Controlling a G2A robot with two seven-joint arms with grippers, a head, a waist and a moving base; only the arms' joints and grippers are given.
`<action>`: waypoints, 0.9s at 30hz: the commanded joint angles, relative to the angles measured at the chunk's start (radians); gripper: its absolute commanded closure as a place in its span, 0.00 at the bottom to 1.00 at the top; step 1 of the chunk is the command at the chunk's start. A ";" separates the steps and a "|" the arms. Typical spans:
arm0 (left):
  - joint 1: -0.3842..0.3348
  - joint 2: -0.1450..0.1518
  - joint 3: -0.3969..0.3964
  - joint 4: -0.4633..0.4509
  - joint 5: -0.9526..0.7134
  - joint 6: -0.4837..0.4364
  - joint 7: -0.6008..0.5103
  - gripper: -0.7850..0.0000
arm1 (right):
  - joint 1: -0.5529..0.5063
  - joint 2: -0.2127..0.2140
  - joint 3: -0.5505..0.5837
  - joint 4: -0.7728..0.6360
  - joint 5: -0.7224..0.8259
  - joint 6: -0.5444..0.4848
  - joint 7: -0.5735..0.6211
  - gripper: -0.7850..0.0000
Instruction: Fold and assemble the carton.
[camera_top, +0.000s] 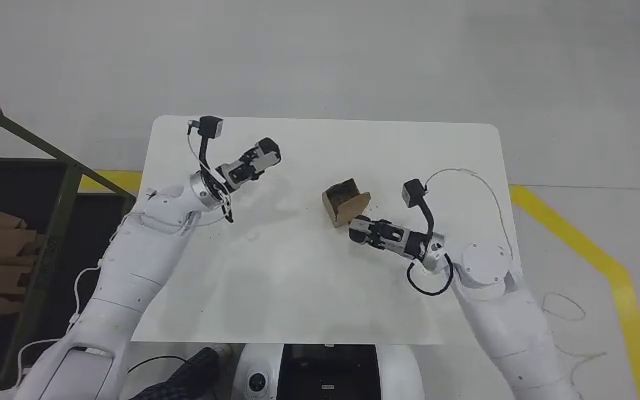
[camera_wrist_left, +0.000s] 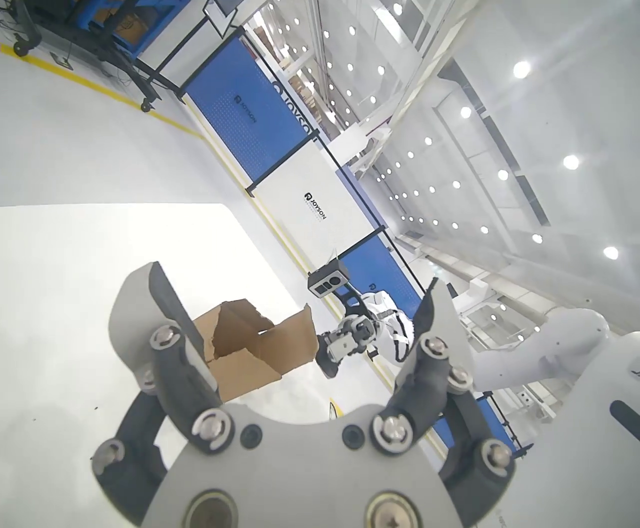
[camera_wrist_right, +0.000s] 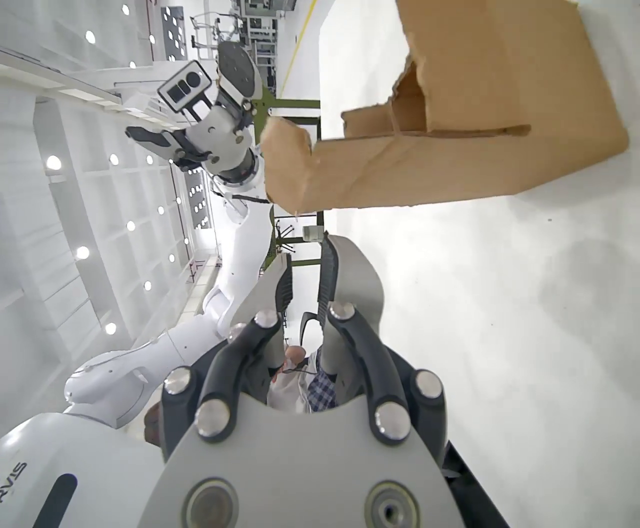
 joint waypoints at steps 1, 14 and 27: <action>0.007 0.001 -0.008 0.002 -0.001 -0.003 0.000 0.00 | 0.039 -0.008 -0.041 0.044 0.008 0.012 -0.014 0.89; 0.033 0.006 -0.043 -0.002 -0.009 -0.006 -0.002 0.00 | 0.125 -0.032 -0.106 0.170 0.011 0.065 -0.175 0.93; 0.038 0.005 -0.053 -0.002 -0.023 -0.013 -0.012 0.00 | 0.157 -0.024 -0.026 0.235 0.069 0.068 -0.205 0.93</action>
